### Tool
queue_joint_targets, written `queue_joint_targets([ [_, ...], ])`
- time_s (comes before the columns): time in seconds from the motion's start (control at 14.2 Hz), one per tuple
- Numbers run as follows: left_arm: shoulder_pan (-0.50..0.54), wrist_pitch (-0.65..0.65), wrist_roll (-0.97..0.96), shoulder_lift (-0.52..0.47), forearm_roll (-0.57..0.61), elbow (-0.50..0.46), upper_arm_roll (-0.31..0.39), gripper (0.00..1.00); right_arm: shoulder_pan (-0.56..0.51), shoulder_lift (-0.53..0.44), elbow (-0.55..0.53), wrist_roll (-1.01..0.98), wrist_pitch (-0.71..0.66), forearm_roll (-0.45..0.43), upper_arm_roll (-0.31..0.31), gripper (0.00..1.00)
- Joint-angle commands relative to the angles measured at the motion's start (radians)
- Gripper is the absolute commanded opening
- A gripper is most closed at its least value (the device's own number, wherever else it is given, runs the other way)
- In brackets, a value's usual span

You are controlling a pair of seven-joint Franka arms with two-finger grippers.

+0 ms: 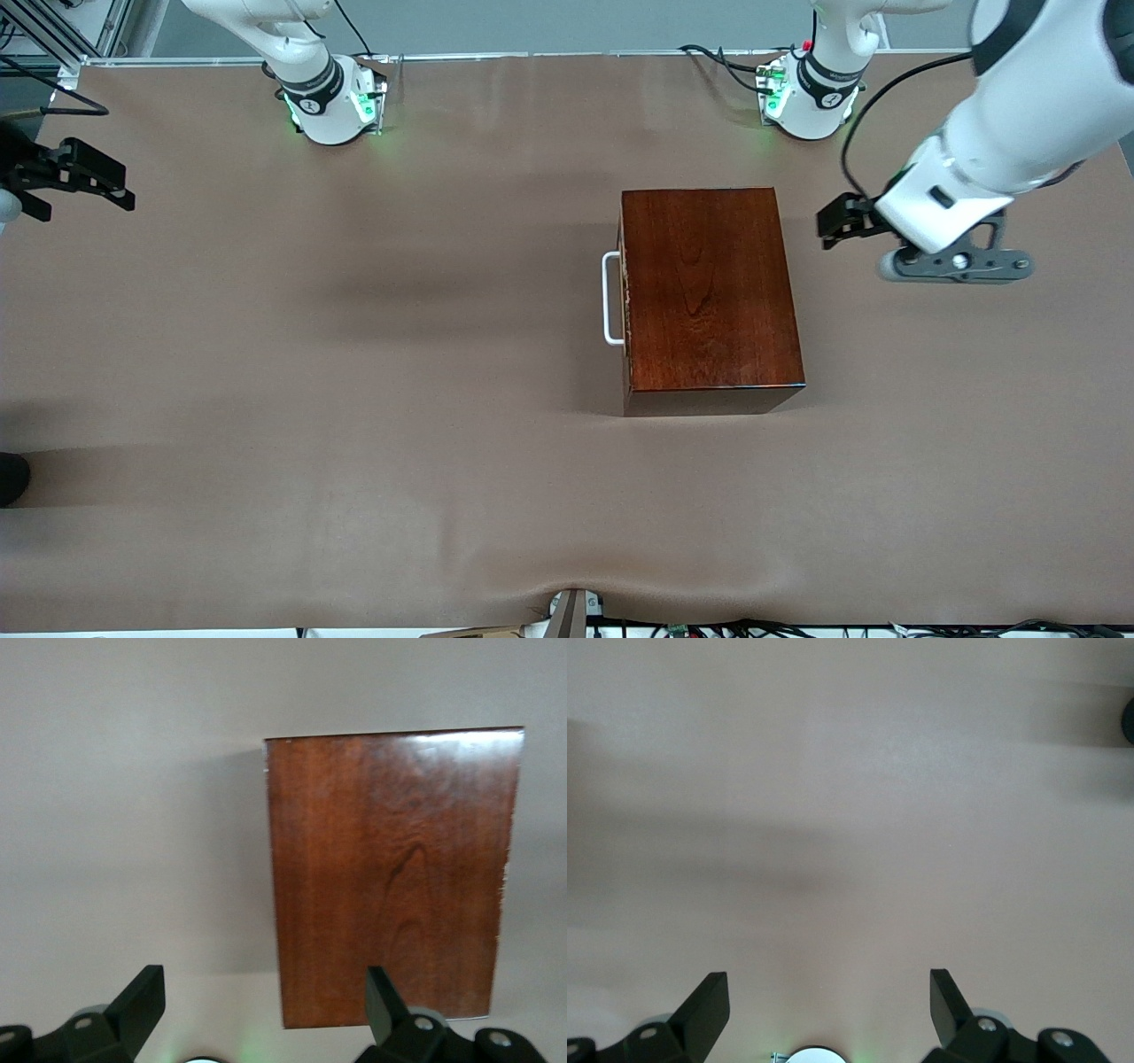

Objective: Open drawer, take yellow block, close drawer
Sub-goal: 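Move the left gripper over the box to the white drawer handle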

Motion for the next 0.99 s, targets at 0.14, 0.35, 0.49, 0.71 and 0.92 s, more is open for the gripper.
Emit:
queue_joint_targets([
  [0.14, -0.18, 0.021, -0.199, 0.157, 0.05, 0.142, 0.014, 1.0, -0.012, 0.001, 0.004, 0.013, -0.01, 0.005, 0.011, 1.0],
  [0.35, -0.277, 0.073, -0.276, 0.214, 0.092, 0.159, 0.017, 1.0, -0.01, 0.002, 0.004, 0.013, -0.013, 0.005, 0.011, 1.0],
  [0.49, -0.328, 0.111, -0.307, 0.245, 0.093, 0.163, 0.026, 1.0, -0.01, 0.002, 0.004, 0.013, -0.013, 0.005, 0.011, 1.0],
  [0.71, -0.501, 0.118, -0.345, 0.32, 0.093, 0.227, 0.151, 1.0, -0.007, 0.002, 0.004, 0.013, -0.013, 0.005, 0.009, 1.0],
  [0.92, -0.763, 0.118, -0.381, 0.432, 0.09, 0.321, 0.398, 1.0, -0.009, 0.002, 0.006, 0.014, -0.013, 0.005, 0.009, 1.0],
])
